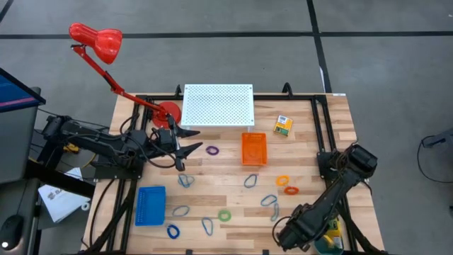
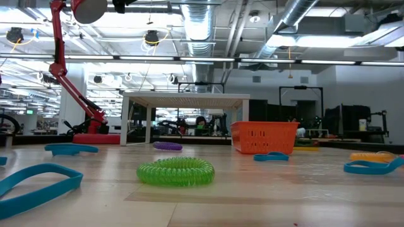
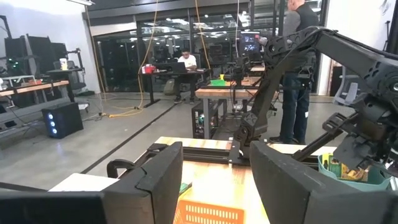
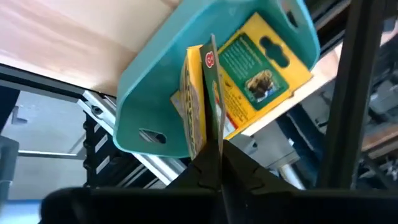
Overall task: Pick & Place Office Desk Supplies
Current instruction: Put the bottom yellow crayon box into the bin
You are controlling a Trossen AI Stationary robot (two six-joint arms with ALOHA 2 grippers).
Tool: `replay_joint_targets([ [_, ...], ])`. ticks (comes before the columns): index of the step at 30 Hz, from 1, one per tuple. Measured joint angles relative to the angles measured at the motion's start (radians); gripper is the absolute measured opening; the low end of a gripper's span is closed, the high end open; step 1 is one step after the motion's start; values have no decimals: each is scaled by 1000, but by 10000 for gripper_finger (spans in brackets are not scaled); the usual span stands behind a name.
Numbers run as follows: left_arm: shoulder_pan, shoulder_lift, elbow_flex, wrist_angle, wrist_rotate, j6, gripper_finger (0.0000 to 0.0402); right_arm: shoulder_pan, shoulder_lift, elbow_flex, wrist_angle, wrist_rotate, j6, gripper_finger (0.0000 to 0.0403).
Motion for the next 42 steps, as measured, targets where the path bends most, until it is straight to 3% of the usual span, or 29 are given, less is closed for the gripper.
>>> replay_joint_targets([
  [9,1,0,0,0,0,0,182,-22,-1,0,-179,56,-130,87],
  [22,1,0,0,1,0,0,182,-24,-35,-63,-178,71,-135,177],
  [35,1,0,0,1,0,0,182,-33,-39,-110,-175,70,-196,197],
  [42,1,0,0,7,0,0,182,-38,-122,-110,-176,120,-113,214],
])
